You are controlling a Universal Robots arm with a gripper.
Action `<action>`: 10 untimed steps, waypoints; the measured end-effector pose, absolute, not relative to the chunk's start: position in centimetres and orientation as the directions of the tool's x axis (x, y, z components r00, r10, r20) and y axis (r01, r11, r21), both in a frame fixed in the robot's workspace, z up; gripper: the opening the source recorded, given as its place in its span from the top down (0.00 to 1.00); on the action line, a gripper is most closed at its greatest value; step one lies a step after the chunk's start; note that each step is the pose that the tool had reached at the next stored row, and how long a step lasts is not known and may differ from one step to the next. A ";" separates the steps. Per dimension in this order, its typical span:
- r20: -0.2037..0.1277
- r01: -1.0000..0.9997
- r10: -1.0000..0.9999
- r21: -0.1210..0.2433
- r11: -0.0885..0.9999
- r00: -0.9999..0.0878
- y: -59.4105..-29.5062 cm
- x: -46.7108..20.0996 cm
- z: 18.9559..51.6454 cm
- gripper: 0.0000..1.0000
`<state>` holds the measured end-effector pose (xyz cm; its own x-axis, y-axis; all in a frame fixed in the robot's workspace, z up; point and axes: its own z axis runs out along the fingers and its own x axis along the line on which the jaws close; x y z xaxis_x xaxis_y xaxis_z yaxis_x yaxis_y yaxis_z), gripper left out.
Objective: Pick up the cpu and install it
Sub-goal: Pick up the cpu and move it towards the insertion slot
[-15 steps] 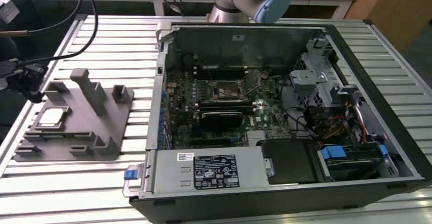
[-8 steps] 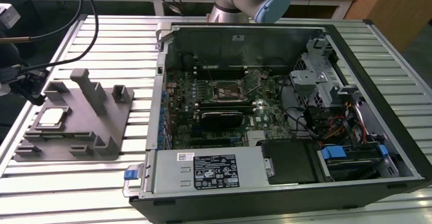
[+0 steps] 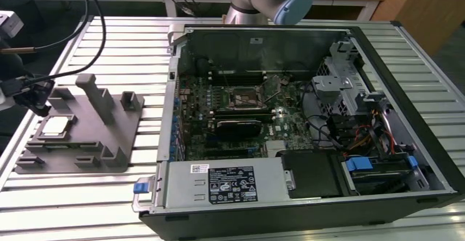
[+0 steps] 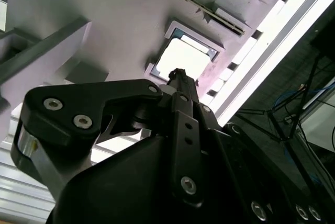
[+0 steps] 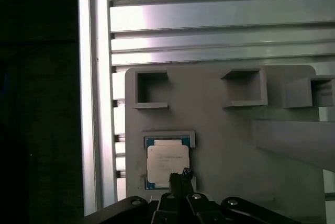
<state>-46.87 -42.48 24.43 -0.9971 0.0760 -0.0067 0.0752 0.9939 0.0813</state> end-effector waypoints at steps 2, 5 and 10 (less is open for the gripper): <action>-0.007 0.075 0.076 0.082 0.994 -0.997 -42.5 -47.0 24.1 0.89; -0.007 0.075 0.076 0.084 0.994 -0.997 -42.5 -47.1 23.5 0.89; -0.006 0.075 0.076 0.088 0.993 -0.997 -42.5 -47.3 22.6 0.89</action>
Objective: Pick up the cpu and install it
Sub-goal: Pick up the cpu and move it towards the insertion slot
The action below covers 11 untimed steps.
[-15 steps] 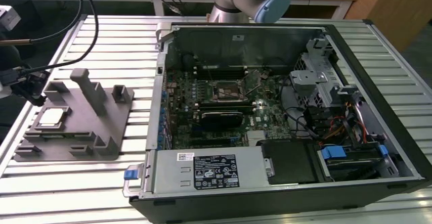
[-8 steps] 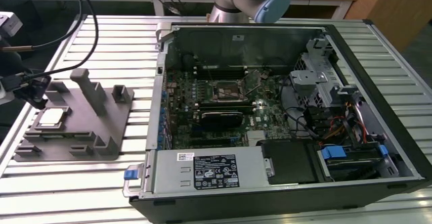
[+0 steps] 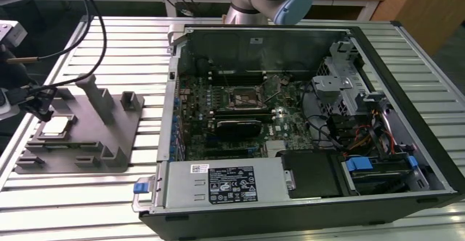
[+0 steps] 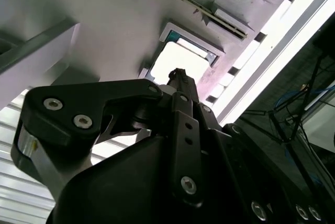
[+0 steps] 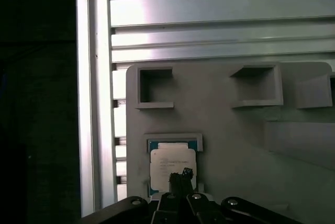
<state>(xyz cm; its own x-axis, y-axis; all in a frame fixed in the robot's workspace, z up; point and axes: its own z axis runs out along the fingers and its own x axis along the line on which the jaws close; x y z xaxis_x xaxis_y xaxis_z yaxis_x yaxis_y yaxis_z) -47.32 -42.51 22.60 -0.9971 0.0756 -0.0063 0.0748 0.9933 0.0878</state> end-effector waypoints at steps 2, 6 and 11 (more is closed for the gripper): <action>-0.006 0.075 0.075 0.089 0.993 -0.997 -42.5 -47.4 22.2 0.89; -0.006 0.074 0.075 0.093 0.993 -0.997 -42.5 -47.4 21.5 0.89; -0.005 0.073 0.074 0.099 0.992 -0.997 -42.5 -47.7 21.0 0.89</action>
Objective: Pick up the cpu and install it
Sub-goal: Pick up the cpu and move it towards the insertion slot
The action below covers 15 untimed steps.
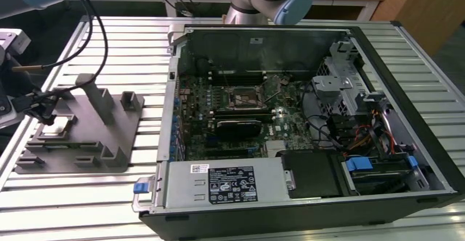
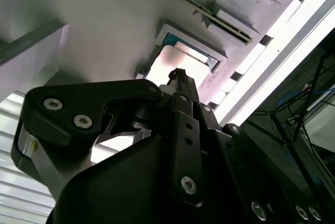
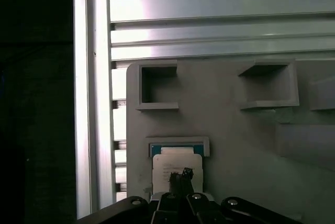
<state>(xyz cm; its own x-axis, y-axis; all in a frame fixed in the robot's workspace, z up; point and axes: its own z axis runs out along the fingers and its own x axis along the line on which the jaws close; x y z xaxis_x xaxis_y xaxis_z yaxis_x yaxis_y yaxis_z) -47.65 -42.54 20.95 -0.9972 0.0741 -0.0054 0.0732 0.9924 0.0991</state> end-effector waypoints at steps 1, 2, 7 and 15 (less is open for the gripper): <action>-0.005 0.073 0.074 0.099 0.992 -0.997 -42.5 -47.7 20.8 0.89; -0.005 0.073 0.074 0.100 0.992 -0.997 -42.5 -47.8 20.7 0.89; -0.005 0.071 0.072 0.102 0.992 -0.997 -42.5 -47.9 20.0 0.89; -0.005 0.066 0.067 0.103 0.992 -0.998 -42.5 -47.9 19.9 0.89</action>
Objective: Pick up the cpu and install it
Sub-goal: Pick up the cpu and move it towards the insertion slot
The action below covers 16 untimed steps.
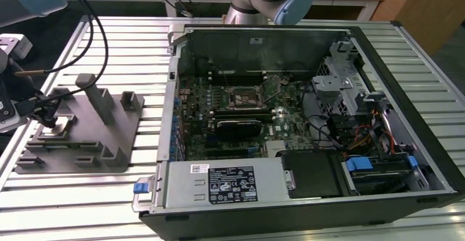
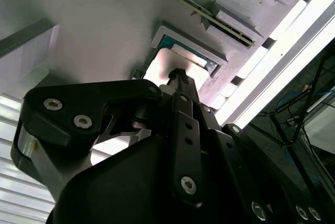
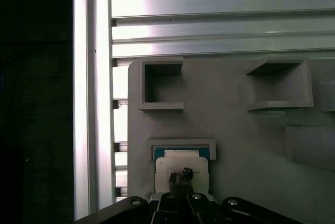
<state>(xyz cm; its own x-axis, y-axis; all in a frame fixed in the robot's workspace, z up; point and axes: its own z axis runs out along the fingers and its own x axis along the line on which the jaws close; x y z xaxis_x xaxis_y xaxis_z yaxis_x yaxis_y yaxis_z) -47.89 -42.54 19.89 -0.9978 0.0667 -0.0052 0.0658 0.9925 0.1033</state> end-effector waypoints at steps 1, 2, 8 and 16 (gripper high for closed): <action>-0.005 0.066 0.067 0.103 0.992 -0.998 -42.5 -47.9 19.9 0.89; -0.005 0.066 0.067 0.103 0.992 -0.998 -42.5 -47.9 19.9 0.89; -0.005 0.066 0.067 0.103 0.992 -0.998 -42.5 -47.9 19.9 0.65; -0.005 0.066 0.067 0.103 0.992 -0.998 -42.5 -47.9 19.9 0.47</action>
